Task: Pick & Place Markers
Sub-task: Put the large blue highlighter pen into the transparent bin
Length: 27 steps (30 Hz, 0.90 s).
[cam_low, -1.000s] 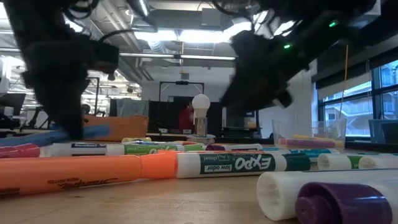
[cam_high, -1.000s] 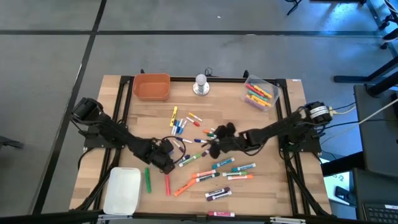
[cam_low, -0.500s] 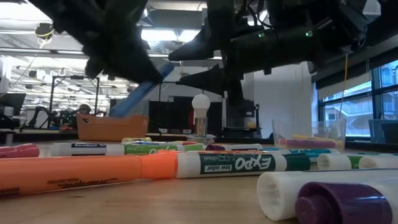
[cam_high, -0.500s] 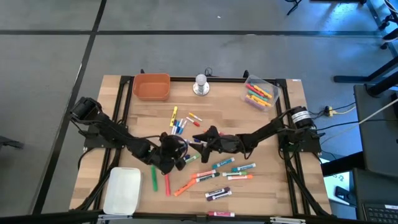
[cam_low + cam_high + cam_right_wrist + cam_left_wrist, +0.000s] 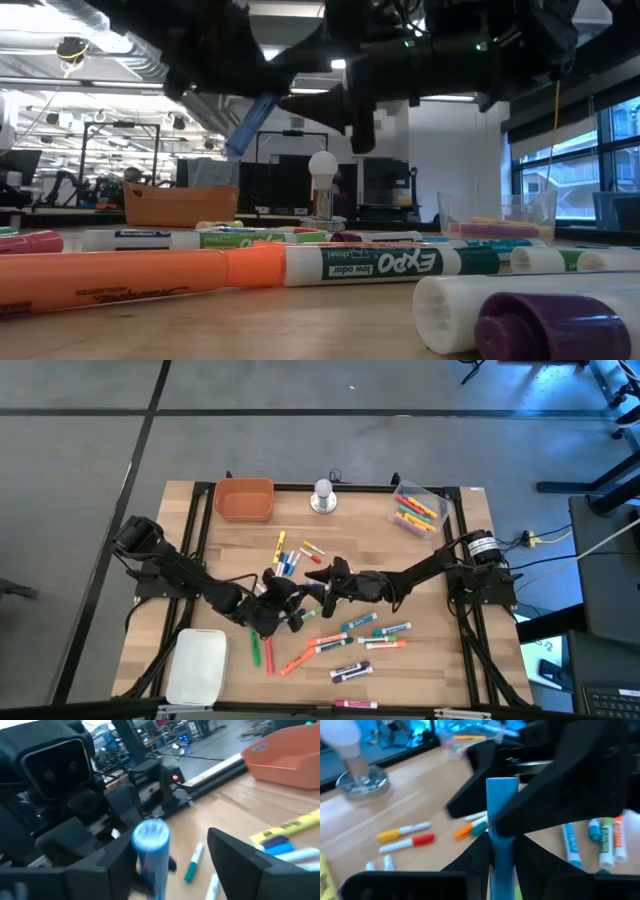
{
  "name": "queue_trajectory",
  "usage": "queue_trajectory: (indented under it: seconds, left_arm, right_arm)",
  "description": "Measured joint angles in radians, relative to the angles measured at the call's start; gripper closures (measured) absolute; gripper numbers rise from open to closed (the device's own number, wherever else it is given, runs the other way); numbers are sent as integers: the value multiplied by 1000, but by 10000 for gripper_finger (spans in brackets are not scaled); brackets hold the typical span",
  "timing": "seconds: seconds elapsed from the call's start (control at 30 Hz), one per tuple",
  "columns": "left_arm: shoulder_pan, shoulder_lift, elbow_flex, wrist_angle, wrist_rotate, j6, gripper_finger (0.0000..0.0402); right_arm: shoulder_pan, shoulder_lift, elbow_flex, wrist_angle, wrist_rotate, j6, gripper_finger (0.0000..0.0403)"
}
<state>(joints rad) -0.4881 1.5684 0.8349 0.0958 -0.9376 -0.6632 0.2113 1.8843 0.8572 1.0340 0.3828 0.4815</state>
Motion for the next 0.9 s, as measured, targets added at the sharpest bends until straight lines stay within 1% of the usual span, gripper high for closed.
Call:
queue_trajectory:
  seconds: [0.07, 0.13, 0.27, 0.33, 0.4, 0.5, 0.57, 0.63, 0.67, 0.73, 0.8, 0.9]
  left_arm:
    - [0, 0, 0, 45, 19, 53, 339]
    - [0, 0, 0, 68, 23, 83, 339]
    - [1, 0, 0, 70, 20, 84, 335]
    - [1, 0, 0, 70, 29, 89, 327]
    - [2, 1, 0, 71, 54, 86, 315]
    - [-3, 0, 0, 49, 61, 82, 291]
    - [-4, -2, 2, 31, 78, 66, 276]
    - [-4, -3, 2, -34, 103, 19, 264]
    - [-4, -2, 2, -73, 124, -8, 259]
    - [-3, -2, 1, -131, 164, -59, 252]
    - [-4, -2, 1, -187, 201, -108, 248]
    - [-10, -2, 1, -243, 222, -164, 249]
  right_arm:
    - [1, 0, 15, -5, -14, -17, 196]
    - [3, 0, 17, 5, -17, -36, 234]
    - [12, -1, 18, 8, -17, -79, 339]
    - [18, -3, 21, -12, 2, -97, 338]
    - [17, -25, 23, -79, 12, -97, 338]
    - [-1, -85, 19, -252, 32, -145, 338]
    - [-9, -142, 14, -400, 79, -206, 338]
    - [-17, -229, 18, -559, 139, -267, 338]
    - [-23, -282, 28, -662, 188, -289, 338]
    - [-34, -376, 43, -895, 325, -305, 338]
    - [-48, -456, 44, -1127, 489, -307, 338]
    - [-91, -571, 45, -1394, 695, -293, 338]
